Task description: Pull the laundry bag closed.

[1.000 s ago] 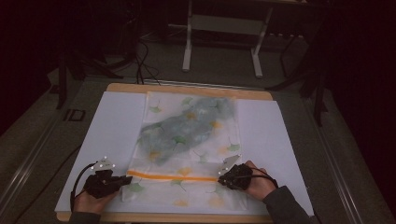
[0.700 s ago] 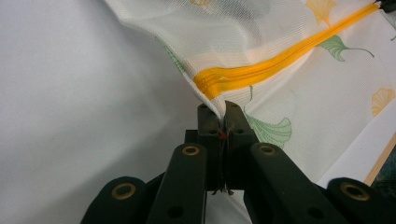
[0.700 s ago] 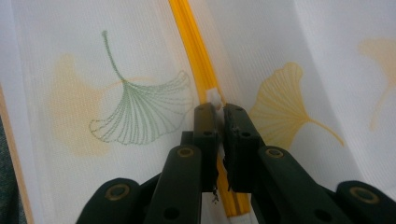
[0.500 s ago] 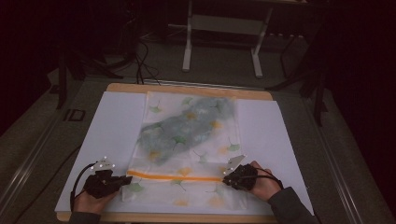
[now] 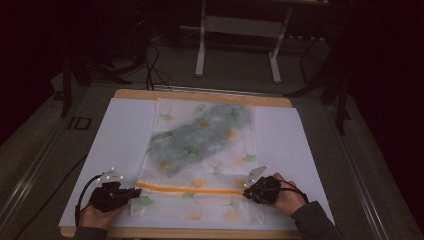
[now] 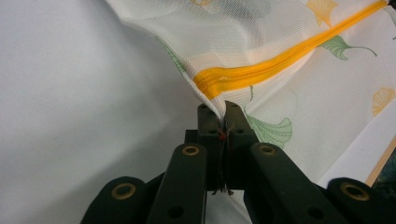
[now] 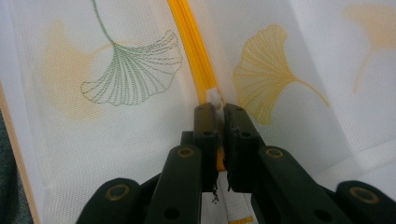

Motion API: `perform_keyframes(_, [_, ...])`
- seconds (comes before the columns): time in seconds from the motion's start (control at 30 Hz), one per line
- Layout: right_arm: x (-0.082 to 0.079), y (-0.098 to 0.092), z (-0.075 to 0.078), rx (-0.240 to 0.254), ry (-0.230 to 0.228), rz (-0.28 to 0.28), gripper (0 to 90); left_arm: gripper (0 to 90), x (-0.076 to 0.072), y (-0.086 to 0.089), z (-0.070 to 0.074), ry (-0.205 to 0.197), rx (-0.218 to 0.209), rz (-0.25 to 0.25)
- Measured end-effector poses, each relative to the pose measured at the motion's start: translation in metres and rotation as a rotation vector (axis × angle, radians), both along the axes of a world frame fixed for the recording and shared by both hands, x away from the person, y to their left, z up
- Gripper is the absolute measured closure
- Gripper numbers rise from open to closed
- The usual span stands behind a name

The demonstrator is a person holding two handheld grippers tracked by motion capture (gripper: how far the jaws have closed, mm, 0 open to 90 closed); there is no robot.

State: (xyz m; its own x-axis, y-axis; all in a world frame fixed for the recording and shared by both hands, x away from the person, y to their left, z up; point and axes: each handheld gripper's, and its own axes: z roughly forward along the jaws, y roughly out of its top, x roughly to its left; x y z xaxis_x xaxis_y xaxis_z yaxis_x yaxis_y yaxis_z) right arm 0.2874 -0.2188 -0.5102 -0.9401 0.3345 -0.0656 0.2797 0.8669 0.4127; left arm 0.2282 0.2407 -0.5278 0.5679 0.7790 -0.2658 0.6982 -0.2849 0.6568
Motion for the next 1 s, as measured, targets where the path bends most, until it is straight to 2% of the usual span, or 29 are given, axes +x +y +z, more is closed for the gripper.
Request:
perform_keyframes(0.17, [0.0,-0.001,0.001,-0.012,-0.001,0.003,84.5,88.2,0.0,0.0,0.0,0.0,0.0,0.001])
perform_keyframes(0.53, [-0.005,-0.017,0.003,-0.021,0.003,-0.019,84.5,88.2,0.0,0.001,0.0,0.001,-0.004,0.008])
perform_keyframes(1.0, [-0.011,-0.032,0.005,-0.006,0.005,-0.033,84.5,88.2,0.0,0.001,-0.001,0.009,-0.006,0.005])
